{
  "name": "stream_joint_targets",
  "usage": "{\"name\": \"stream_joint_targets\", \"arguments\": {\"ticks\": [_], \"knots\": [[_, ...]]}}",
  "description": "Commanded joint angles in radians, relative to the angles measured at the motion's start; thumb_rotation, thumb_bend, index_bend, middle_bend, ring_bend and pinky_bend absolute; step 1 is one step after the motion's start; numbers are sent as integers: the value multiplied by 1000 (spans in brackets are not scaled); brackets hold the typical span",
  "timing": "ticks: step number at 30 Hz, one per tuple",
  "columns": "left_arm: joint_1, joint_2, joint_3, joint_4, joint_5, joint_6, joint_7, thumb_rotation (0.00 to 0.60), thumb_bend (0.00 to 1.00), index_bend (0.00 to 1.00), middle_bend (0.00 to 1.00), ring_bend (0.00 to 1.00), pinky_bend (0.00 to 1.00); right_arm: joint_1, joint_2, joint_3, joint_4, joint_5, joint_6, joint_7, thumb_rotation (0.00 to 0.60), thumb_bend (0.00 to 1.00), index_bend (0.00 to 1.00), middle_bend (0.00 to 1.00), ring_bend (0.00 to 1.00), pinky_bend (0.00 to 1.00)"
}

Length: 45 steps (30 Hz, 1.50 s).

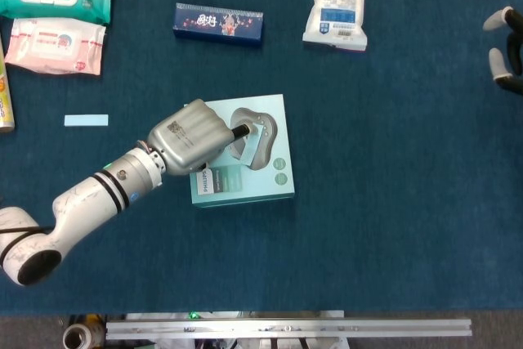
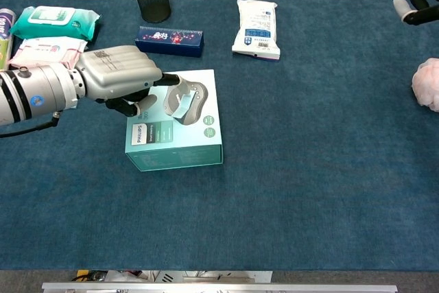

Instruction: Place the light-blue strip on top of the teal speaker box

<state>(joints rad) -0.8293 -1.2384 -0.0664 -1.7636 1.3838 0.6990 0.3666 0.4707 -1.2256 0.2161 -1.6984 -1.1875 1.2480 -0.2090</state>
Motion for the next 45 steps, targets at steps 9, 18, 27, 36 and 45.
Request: {"name": "stream_joint_targets", "arguments": {"ticks": [9, 18, 27, 36, 45], "knots": [[-23, -10, 21, 5, -67, -6, 63, 600, 740, 183, 1000, 1000, 943, -8, 3, 2, 7, -4, -5, 15, 600, 408, 411, 864, 982, 1000], [-25, 7, 20, -22, -80, 27, 56, 600, 740, 184, 1000, 1000, 943, -12, 2, 4, 11, -8, -8, 25, 600, 408, 411, 864, 983, 1000], [-44, -14, 23, -1, -100, 21, 57, 600, 740, 184, 1000, 1000, 943, -18, 5, 4, 17, -10, -11, 33, 600, 408, 408, 864, 984, 1000], [-57, -20, 38, 2, -133, 21, 88, 600, 740, 185, 1000, 1000, 943, -23, 5, 4, 25, -11, -15, 44, 600, 408, 408, 864, 985, 1000], [-52, -9, 36, -28, -122, 58, 76, 600, 740, 184, 1000, 1000, 943, -28, 4, 2, 31, -13, -20, 54, 600, 409, 408, 865, 986, 1000]]}}
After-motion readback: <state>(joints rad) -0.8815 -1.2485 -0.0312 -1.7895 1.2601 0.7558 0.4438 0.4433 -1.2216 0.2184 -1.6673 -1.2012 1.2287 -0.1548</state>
